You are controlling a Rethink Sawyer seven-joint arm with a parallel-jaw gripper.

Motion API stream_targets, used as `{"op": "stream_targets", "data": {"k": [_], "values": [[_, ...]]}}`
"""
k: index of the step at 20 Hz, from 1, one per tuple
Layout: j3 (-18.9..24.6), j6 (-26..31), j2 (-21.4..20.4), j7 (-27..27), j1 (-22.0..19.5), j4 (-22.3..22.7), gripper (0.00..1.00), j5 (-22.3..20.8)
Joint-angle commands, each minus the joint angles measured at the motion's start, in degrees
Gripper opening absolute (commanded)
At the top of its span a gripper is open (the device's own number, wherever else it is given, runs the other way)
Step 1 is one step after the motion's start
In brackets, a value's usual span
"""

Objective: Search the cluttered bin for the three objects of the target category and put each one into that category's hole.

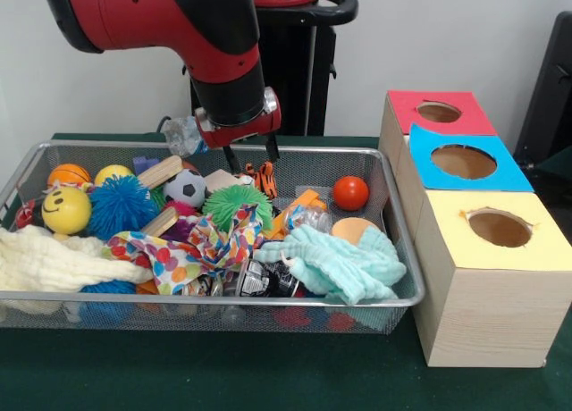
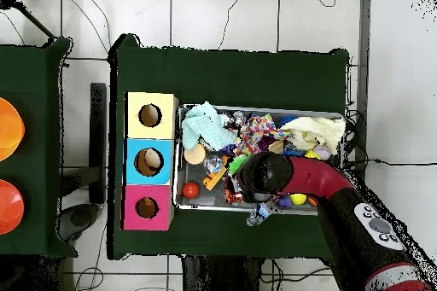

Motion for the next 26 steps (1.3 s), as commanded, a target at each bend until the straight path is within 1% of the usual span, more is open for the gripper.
{"op": "stream_targets", "data": {"k": [1,12,21,24,26], "values": [[5.49,1.21,1.46,-7.62,-0.41,-7.21,1.00,-2.90],[6.09,2.96,1.71,-8.61,-0.31,-8.89,1.00,-3.19],[6.21,1.35,0.04,-7.63,-0.46,-6.74,1.00,-3.64],[6.35,1.42,0.68,-7.68,-0.32,-7.28,1.00,-3.85],[6.35,0.77,0.38,-6.99,-0.44,-6.50,1.00,-3.87]]}}
